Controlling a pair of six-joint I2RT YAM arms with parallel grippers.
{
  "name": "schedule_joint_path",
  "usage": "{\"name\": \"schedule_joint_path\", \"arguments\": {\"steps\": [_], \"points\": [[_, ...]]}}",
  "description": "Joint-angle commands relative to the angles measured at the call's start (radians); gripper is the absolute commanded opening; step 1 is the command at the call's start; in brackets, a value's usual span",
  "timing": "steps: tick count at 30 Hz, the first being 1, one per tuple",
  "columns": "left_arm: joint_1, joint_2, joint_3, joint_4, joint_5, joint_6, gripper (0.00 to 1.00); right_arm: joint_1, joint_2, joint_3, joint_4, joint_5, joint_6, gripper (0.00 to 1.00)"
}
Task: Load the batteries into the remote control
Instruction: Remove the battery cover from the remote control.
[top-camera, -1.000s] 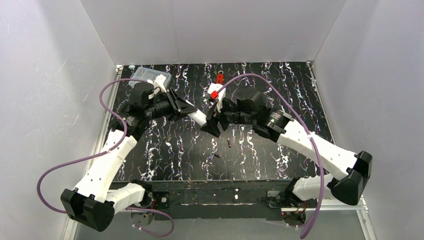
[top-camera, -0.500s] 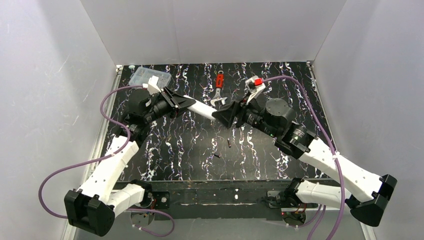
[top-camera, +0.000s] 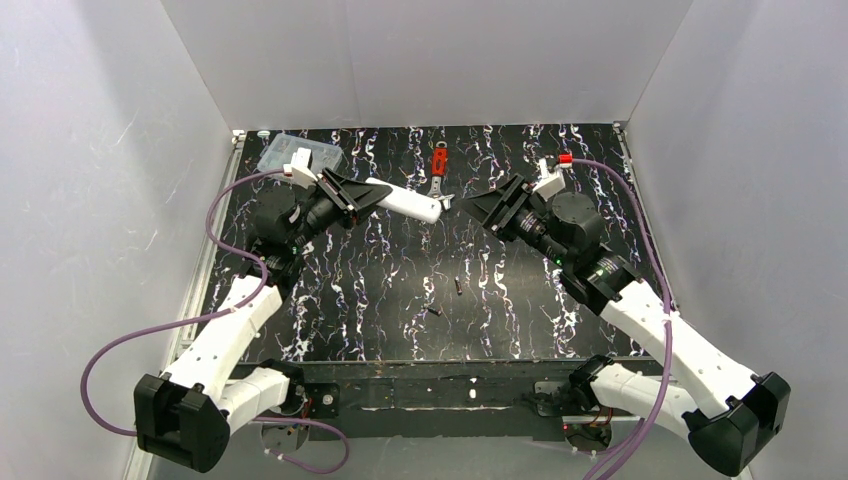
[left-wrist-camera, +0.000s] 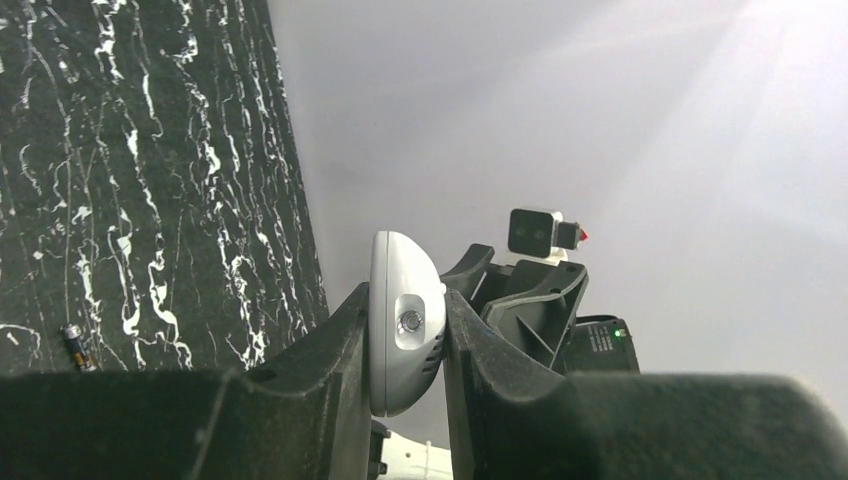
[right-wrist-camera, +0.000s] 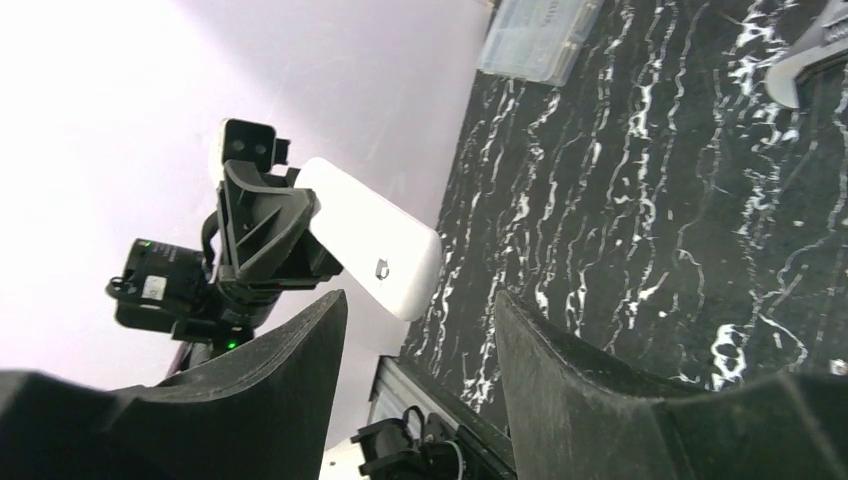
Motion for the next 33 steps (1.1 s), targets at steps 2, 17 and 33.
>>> {"name": "schedule_joint_path", "arguments": {"steps": [2,17,33], "points": [[0.005,-0.029,0.046,0.144,0.058,-0.007,0.00,-0.007,0.001,0.004,0.154,-0.090,0.037,0.64],[0.005,0.010,0.051,0.236,0.072,-0.060,0.00,-0.014,0.027,-0.020,0.210,-0.182,0.046,0.58],[0.005,0.036,0.063,0.276,0.082,-0.086,0.00,-0.041,0.074,-0.009,0.238,-0.176,0.058,0.55]]}}
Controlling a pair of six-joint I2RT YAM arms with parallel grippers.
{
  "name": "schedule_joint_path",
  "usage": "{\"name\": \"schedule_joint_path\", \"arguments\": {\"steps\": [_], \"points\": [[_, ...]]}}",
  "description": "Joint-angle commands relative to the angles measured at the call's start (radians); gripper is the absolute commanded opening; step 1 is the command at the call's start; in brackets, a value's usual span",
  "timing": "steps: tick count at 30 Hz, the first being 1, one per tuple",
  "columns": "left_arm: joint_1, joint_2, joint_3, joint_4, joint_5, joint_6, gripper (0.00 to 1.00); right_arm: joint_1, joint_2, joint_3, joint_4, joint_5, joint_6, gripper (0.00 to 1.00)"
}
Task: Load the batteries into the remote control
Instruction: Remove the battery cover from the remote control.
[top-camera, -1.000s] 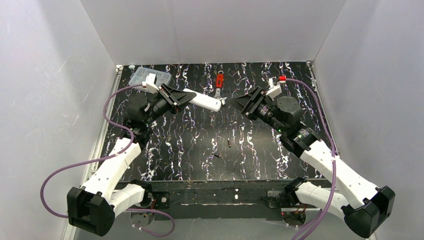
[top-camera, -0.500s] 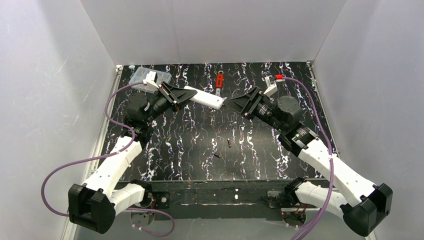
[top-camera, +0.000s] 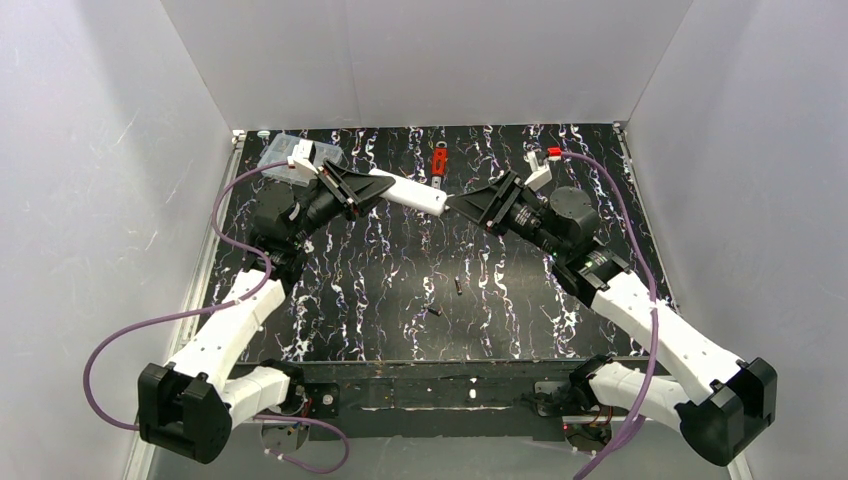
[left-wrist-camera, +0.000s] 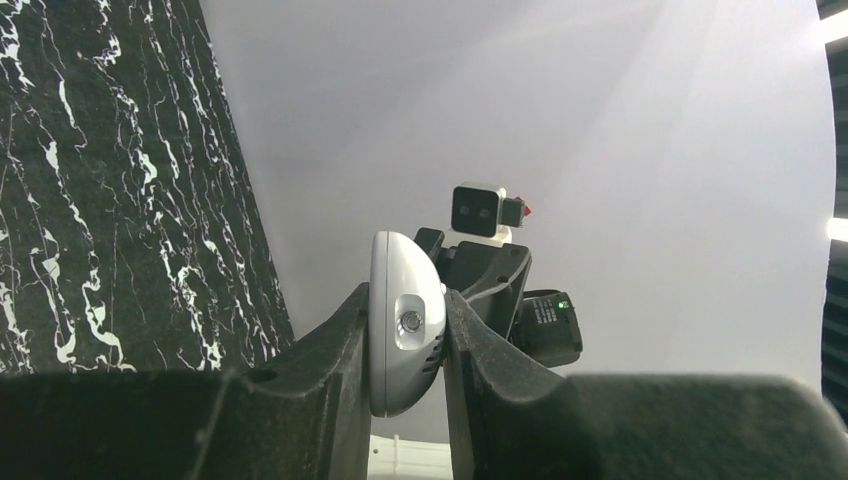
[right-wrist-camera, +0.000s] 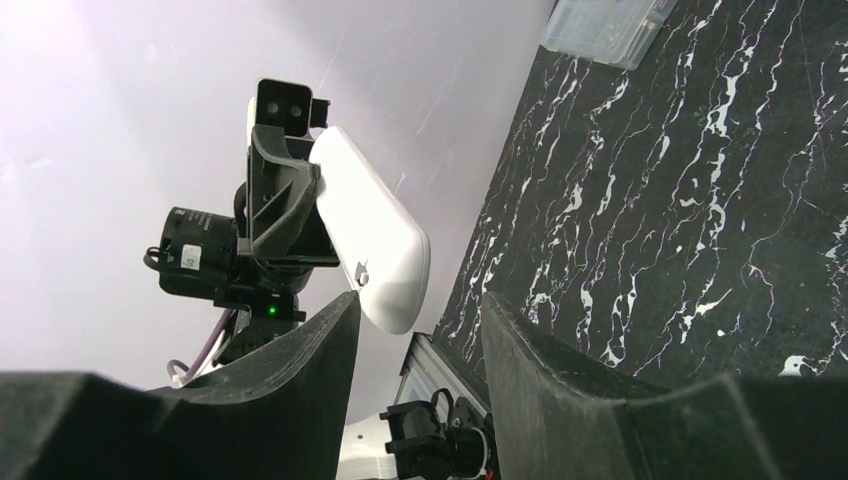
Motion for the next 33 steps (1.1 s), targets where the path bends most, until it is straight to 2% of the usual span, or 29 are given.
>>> {"name": "schedule_joint_path", "arguments": {"steps": [1,18,33], "points": [[0.006,-0.004,0.050,0.125,0.034,-0.012,0.00,-0.007,0.011,0.010,0.073,-0.010,0.014,0.55],[0.006,0.026,0.080,0.156,0.051,-0.032,0.00,-0.015,0.053,0.014,0.099,-0.034,0.029,0.54],[0.006,0.027,0.080,0.162,0.060,-0.042,0.00,-0.028,0.031,0.007,0.112,0.007,0.029,0.54]]}}
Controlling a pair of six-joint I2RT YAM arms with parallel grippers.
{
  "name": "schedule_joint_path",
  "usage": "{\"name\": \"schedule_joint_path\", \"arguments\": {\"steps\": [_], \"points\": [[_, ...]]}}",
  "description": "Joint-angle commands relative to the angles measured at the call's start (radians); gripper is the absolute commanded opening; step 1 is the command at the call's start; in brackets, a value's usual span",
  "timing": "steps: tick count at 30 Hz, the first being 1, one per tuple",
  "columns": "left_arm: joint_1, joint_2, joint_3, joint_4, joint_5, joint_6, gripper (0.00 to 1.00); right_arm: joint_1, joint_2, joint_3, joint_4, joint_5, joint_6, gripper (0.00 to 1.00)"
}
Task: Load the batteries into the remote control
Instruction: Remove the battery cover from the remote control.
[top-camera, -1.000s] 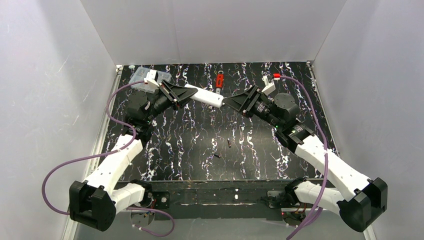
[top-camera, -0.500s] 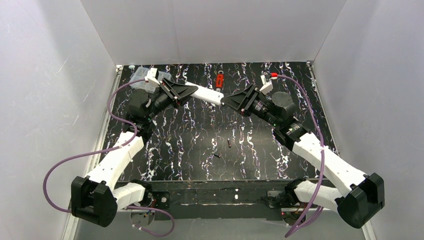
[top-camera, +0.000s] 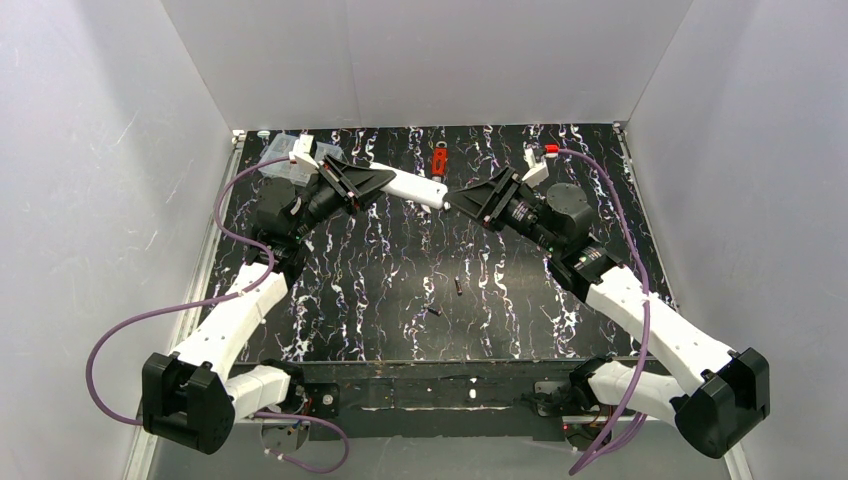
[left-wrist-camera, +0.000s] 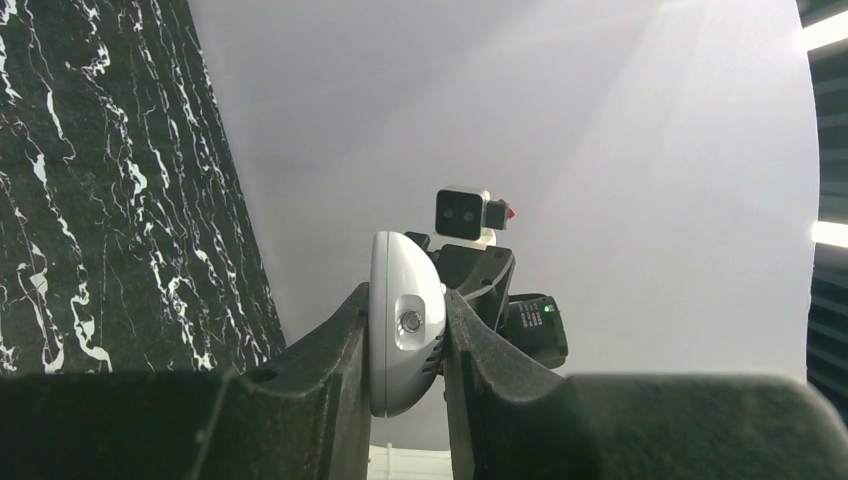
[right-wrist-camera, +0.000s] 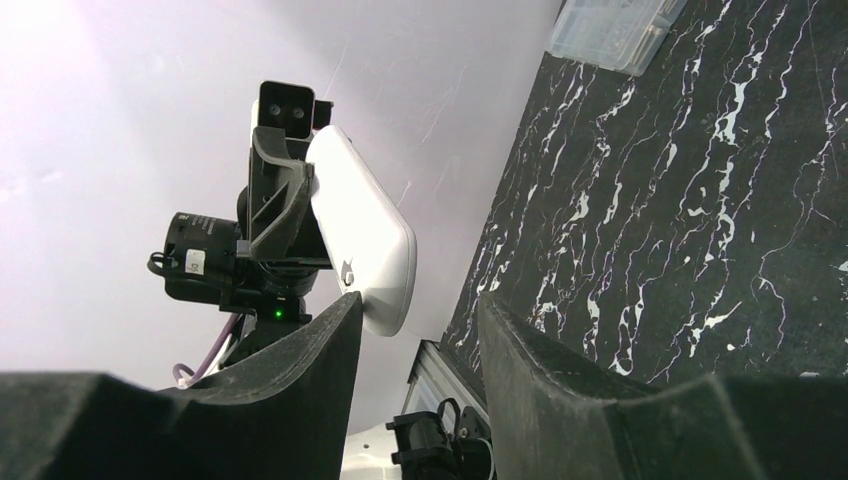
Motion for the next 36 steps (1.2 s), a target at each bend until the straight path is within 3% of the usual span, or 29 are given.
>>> {"name": "schedule_joint_path", "arguments": {"steps": [1,36], "points": [[0.002,-0.021,0.057,0.117,0.045,-0.014,0.00,-0.008,-0.014,0.008,0.056,0.019,0.003,0.54],[0.002,-0.009,0.064,0.129,0.055,-0.023,0.00,-0.014,0.050,0.032,0.132,-0.034,0.040,0.58]]}}
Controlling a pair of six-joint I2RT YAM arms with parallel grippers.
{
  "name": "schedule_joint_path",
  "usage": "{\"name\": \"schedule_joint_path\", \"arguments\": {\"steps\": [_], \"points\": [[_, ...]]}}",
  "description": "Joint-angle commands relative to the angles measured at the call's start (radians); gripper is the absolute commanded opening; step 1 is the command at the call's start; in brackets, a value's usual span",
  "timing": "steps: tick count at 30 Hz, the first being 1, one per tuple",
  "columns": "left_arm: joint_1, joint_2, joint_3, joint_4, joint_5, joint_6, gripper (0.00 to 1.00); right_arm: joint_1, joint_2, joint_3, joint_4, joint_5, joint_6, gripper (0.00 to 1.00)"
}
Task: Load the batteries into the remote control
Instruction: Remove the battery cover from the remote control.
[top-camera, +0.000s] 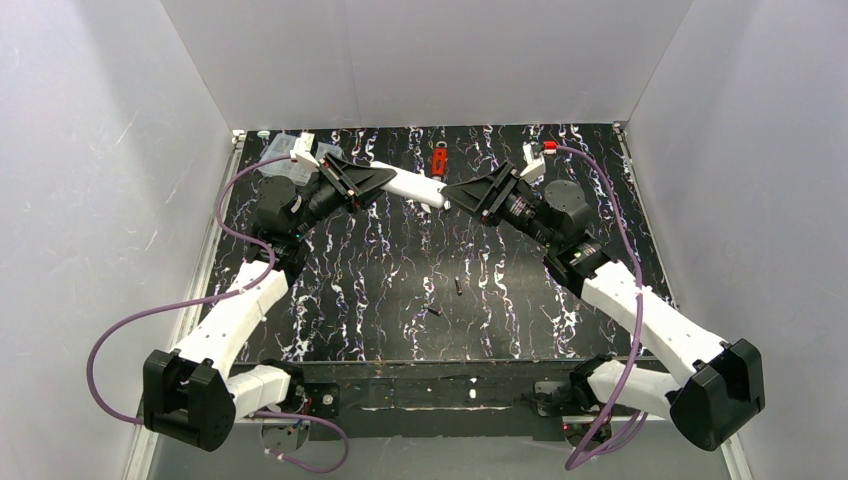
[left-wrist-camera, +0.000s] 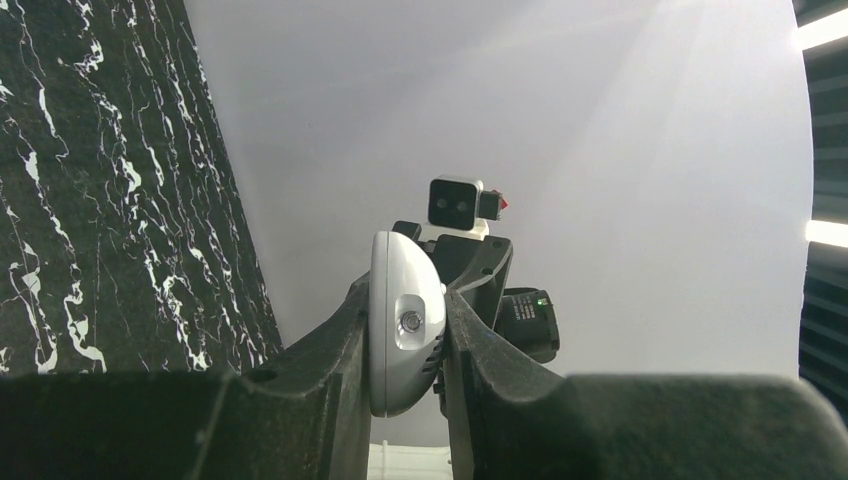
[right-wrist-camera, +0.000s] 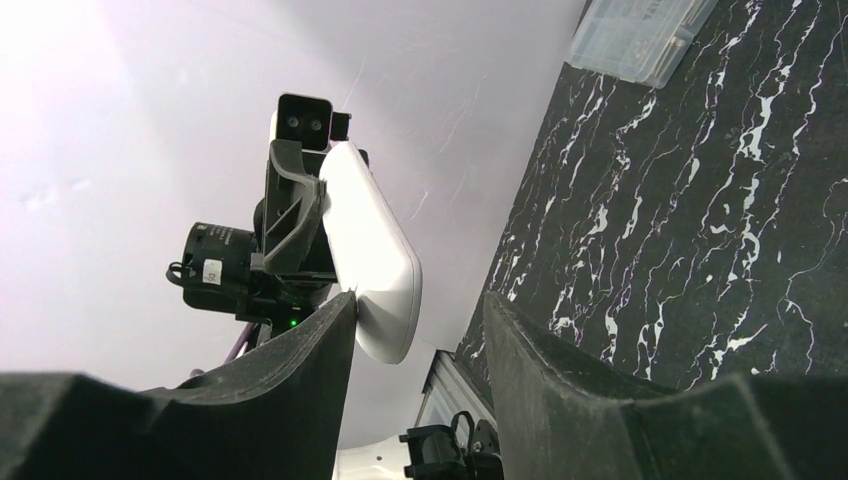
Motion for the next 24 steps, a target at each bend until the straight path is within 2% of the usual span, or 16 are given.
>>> {"name": "schedule_joint_path", "arguments": {"steps": [1,24], "points": [[0.000,-0.022,0.054,0.121,0.043,-0.011,0.00,-0.005,0.011,0.032,0.056,-0.020,0.008,0.57],[0.000,-0.015,0.045,0.122,0.045,-0.011,0.00,-0.004,0.034,0.044,0.115,-0.065,0.010,0.62]]}}
